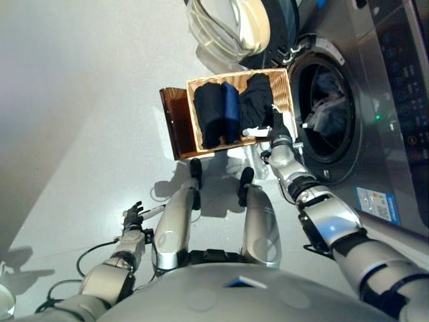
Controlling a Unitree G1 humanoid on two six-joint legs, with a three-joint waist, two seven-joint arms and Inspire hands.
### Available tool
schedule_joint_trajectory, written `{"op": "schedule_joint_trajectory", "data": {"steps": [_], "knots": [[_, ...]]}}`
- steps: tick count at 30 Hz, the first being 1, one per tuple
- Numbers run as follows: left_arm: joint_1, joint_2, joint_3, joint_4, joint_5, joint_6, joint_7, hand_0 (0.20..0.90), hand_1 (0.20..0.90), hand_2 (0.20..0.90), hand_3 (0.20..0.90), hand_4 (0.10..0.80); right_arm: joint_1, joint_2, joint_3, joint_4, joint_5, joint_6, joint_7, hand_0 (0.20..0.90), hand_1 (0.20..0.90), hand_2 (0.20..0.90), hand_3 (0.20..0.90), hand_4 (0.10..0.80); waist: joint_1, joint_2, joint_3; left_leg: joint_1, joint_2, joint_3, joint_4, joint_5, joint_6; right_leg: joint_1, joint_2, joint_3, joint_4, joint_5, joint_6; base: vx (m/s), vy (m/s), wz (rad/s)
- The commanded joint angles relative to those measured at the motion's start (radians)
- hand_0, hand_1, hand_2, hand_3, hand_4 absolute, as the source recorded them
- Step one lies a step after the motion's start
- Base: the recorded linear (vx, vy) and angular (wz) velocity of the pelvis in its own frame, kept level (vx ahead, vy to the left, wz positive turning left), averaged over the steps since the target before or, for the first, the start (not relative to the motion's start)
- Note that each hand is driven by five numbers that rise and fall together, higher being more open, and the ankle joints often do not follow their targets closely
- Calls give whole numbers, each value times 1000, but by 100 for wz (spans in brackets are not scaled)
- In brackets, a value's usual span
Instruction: Pick up the clothes and place them into the washing machine
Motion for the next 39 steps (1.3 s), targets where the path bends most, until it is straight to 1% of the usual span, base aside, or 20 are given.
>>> {"op": "schedule_joint_trajectory", "data": {"steps": [1, 8, 11, 15, 17, 18, 21, 25, 29, 32, 39], "knots": [[11, 46, 22, 47, -4, -12, 42, 900, 900, 900, 900, 800, -116, -30, 19, -9, 17, -44, -57, 900, 900, 900, 900, 800, 20, -16, -22, -56, -1, -14, 162, -108, -63, 0, 2, 4, -86, 90, -23, 0, 0, 0], [5, 66, 38, 50, -2, -3, 38, 900, 900, 900, 900, 800, -184, -55, 32, 30, -3, -37, -72, 900, 900, 900, 900, 800, 30, -14, -3, -121, 0, -30, 274, -146, -61, -50, 1, 2, 29, 41, -40, -26, -19, 8], [9, 74, 42, 46, -2, -3, 34, 900, 900, 900, 900, 800, -220, -87, 26, 53, -3, -29, -84, 900, 900, 900, 900, 800, 35, -10, 3, -149, 1, -32, 289, -144, -64, -74, -1, -9, 54, 31, -43, -32, -28, 5], [12, 74, 42, 43, -10, -5, 33, 900, 900, 900, 900, 800, -245, -101, 30, 77, -10, -22, -94, 900, 900, 900, 900, 800, 41, -10, 6, -174, 4, -36, 316, -149, -64, -98, 3, -10, 80, 17, -49, -20, -18, 13], [12, 72, 39, 46, -12, -4, 33, 900, 900, 900, 900, 800, -260, -105, 30, 87, -14, -20, -104, 900, 900, 900, 900, 800, 41, -11, 11, -197, 7, -37, 357, -164, -61, -118, 3, -9, 112, 4, -54, 11, -5, 6], [12, 70, 37, 47, -13, -3, 34, 900, 900, 900, 900, 800, -261, -103, 29, 92, -14, -20, -105, 900, 900, 900, 900, 800, 42, -9, 16, -192, 9, -41, 385, -200, -66, -116, 6, -4, 144, -30, -50, 53, -1, 0], [4, 69, 33, 48, -11, -1, 32, 900, 900, 900, 900, 800, -268, -101, 29, 101, -11, -19, -110, 900, 900, 900, 900, 800, 40, -11, 22, -212, 13, -43, 434, -224, -61, -136, 6, 1, 182, -47, -54, 15, 6, -2], [-1, 73, 35, 41, -7, 1, 30, 900, 900, 900, 900, 800, -278, -106, 30, 102, -3, -21, -109, 900, 900, 900, 900, 800, 38, -9, 30, -229, 13, -44, 464, -242, -56, -153, 4, 3, 207, -55, -54, -10, 19, -6], [1, 77, 40, 35, -9, -2, 27, 900, 900, 900, 900, 800, -297, -131, 38, 111, 1, -20, -101, 900, 900, 900, 900, 800, 45, -3, 36, -250, 11, -42, 485, -247, -53, -173, -4, 0, 225, -58, -55, -5, 5, -1], [4, 79, 41, 30, -13, -4, 24, 900, 900, 900, 900, 800, -316, -155, 34, 131, 12, -18, -95, 900, 900, 900, 900, 800, 54, 5, 37, -264, 7, -43, 478, -241, -51, -187, -6, -3, 224, -57, -55, -21, 13, 6], [17, 81, 33, 14, -27, -20, 24, 900, 900, 900, 900, 800, -358, -180, 48, 162, 17, -19, -86, 900, 900, 900, 900, 800, 72, 8, 52, -295, -9, -44, 449, -214, -48, -215, -10, -8, 201, -32, -53, -36, 13, 5]]}}
